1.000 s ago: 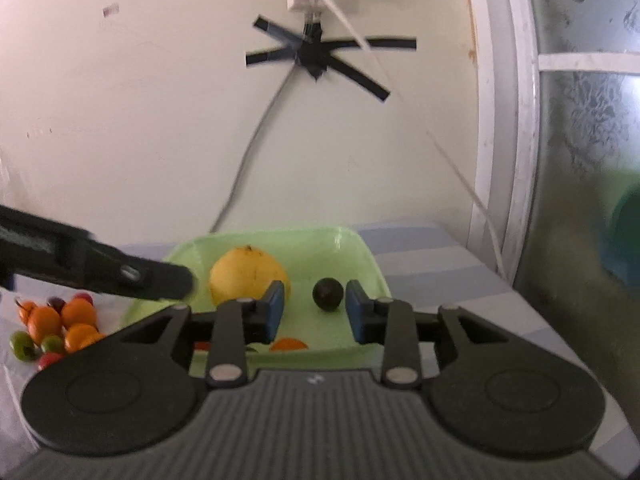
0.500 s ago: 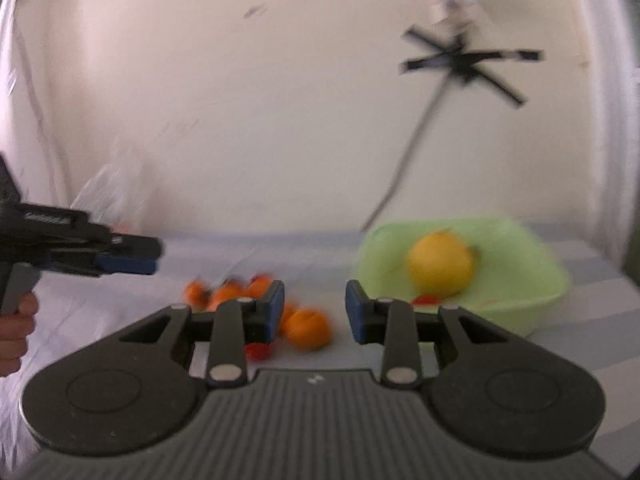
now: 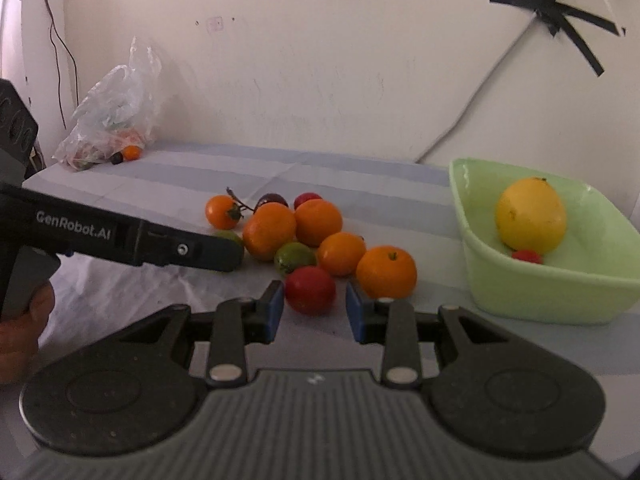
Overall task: Organize fruits
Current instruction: 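Grasp the green lime with the left gripper while the right gripper grasps a red tomato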
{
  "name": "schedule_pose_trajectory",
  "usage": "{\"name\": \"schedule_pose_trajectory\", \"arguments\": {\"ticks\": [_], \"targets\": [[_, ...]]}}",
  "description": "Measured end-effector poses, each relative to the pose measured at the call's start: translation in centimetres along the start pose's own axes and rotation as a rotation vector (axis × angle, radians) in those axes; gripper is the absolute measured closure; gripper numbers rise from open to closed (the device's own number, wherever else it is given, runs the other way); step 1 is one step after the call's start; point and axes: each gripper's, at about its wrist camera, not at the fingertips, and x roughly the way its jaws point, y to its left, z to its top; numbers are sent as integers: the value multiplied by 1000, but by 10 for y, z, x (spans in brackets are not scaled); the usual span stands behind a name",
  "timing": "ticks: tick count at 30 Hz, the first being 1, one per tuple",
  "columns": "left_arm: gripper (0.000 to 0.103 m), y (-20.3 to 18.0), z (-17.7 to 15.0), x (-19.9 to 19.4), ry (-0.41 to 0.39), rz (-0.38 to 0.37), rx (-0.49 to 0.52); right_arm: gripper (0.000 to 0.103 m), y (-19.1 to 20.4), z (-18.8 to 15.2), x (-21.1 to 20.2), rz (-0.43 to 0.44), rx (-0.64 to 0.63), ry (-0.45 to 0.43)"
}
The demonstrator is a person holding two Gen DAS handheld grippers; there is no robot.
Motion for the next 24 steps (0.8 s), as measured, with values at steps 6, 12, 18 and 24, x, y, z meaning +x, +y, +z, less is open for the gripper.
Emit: {"name": "schedule_pose_trajectory", "arguments": {"ticks": [6,12,18,24], "targets": [[72,3,0,1,-11,32,-6,72,5,-3,2,0,-12,15],[72,-7,-7,-12,1,-12,-14,72,1,-14,-15,-1,30,5],[72,-38,-30,-36,30,-83,65,72,0,-34,-47,-19,40,-12],[71,-60,-52,-37,95,-90,140,72,-4,-55,-72,-47,49,-13]]}}
